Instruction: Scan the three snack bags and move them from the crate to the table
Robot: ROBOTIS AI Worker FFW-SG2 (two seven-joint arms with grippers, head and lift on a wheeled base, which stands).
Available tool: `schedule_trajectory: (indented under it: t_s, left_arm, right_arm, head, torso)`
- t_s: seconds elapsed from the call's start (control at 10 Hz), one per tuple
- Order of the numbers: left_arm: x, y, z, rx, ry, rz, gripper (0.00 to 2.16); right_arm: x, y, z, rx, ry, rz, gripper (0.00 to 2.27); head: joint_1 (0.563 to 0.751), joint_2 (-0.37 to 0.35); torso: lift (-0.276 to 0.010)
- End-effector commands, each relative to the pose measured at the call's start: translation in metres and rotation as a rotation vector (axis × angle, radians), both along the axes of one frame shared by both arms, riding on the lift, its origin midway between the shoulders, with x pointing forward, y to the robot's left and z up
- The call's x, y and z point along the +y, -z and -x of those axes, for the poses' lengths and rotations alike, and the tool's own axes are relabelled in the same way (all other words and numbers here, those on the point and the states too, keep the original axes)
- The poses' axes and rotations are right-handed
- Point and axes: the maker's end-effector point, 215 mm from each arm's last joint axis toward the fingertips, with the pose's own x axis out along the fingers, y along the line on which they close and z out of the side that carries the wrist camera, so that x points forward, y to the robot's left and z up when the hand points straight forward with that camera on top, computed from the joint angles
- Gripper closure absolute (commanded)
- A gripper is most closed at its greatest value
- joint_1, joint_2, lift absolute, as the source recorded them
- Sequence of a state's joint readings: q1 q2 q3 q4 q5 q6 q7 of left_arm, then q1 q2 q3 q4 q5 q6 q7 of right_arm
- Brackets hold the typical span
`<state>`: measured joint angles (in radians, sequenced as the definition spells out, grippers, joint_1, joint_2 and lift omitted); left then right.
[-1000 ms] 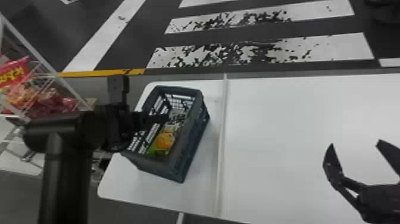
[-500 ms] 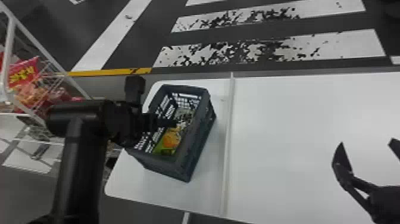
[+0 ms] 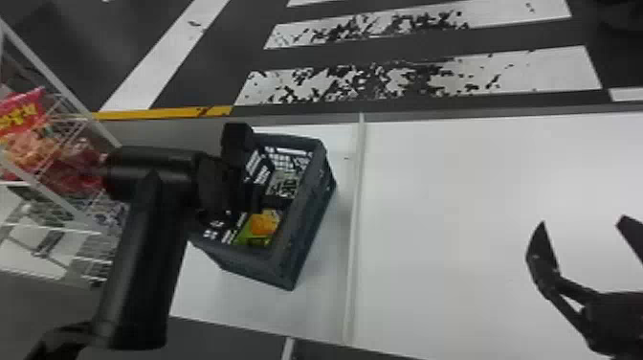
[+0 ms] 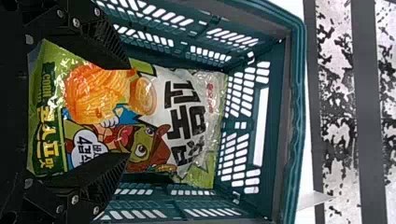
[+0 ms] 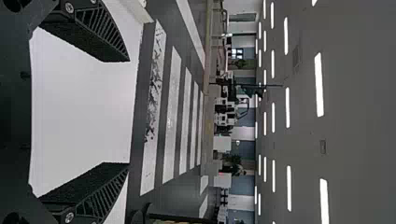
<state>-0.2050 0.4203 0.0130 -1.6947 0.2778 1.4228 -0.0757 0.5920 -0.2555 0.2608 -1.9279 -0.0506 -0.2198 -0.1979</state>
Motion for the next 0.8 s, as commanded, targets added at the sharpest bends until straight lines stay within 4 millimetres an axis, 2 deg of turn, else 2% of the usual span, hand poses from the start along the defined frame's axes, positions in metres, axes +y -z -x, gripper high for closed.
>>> schedule_trajectory:
  t_s: [0.0, 0.2, 0.5, 0.7]
  left_arm:
    - [-0.002, 0.015, 0.004, 0.035, 0.01, -0.001, 0.23]
    - [-0.004, 0.028, -0.001, 0.029, 0.015, 0.001, 0.23]
    - [-0.005, 0.034, -0.013, 0.004, 0.013, 0.02, 0.25]
    - [-0.003, 0.043, -0.011, -0.007, 0.002, 0.042, 0.25]
  right_arm:
    - [-0.001, 0.001, 0.0, -0.001, 0.002, 0.002, 0.09]
    - [-0.004, 0.004, -0.002, 0.003, 0.005, 0.011, 0.09]
    - [-0.005, 0.012, -0.003, 0.012, 0.006, 0.017, 0.09]
    - [-0.005, 0.016, -0.003, 0.02, 0.007, 0.019, 0.09]
  head:
    - [0.695, 0.284]
    - [0.695, 0.278]
    - [0.695, 0.266]
    - [0.695, 0.265]
  torso:
    - [-0.062]
    - [-0.062]
    - [-0.062]
    - [-0.062]
